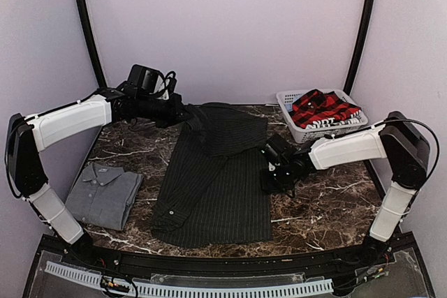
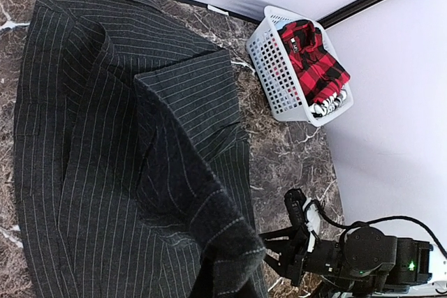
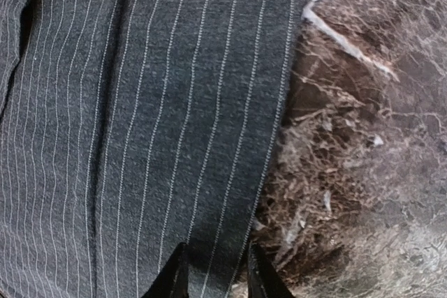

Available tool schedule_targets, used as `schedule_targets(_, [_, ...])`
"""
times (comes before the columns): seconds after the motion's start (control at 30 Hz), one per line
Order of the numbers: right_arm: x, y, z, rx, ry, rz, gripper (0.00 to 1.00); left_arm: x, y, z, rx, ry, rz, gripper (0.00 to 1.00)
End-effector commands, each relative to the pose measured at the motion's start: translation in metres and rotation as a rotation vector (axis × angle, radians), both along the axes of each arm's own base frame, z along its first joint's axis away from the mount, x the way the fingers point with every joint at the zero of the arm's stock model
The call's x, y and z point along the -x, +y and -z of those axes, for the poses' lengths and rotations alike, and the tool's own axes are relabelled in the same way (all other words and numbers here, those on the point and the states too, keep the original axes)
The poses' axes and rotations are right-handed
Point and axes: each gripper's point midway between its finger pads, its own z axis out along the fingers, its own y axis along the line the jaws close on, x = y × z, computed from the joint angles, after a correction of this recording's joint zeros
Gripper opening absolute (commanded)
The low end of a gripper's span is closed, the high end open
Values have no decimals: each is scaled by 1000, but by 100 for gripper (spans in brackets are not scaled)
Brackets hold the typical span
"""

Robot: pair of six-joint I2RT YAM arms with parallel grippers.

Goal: Fold and stack the long sleeve shirts
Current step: Move the right arm to the center of the board with the 1/3-folded shirt.

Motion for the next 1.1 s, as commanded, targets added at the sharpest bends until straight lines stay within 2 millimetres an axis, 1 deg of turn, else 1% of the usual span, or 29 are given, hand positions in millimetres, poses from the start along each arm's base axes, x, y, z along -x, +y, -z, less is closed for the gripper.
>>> schedule_targets(0.0, [5,-1,14,72,32,-11,21,-6,-6,-32,40,-80,33,0])
schedule_targets(0.07, [6,2,17,87,39,-21,13,-6,-7,-33,41,-81,36,0])
schedule_targets(0.13, [8,-3,21,119,50,-15,3,-7,-8,-33,47,-82,42,0])
schedule_targets(0.17, [7,-8,22,140,48,-9,0,-8,-10,-35,52,-84,45,0])
schedule_targets(0.33, [1,-31,21,199,39,11,0,-11,-17,-41,79,-91,62,0])
schedule_targets(0.5, [-3,-60,22,217,41,60,0,-15,-31,-48,96,-103,90,0])
schedule_targets(0.63, [-9,-72,16,219,26,88,0,-19,-41,-51,116,-102,96,0])
schedule_targets(0.73, [-12,-69,9,199,21,77,0,-24,-43,-52,122,-103,79,0])
schedule_targets(0.8, [-8,-64,0,171,18,65,11,-26,-43,-54,125,-108,70,0])
schedule_targets(0.9, [7,-62,-15,138,15,65,26,-27,-45,-57,133,-115,74,0])
schedule_targets(0.97, [24,-62,-20,112,39,67,29,-28,-46,-60,139,-121,78,0])
schedule_targets(1.07, [58,-60,-20,92,90,68,29,-28,-48,-63,147,-130,90,0])
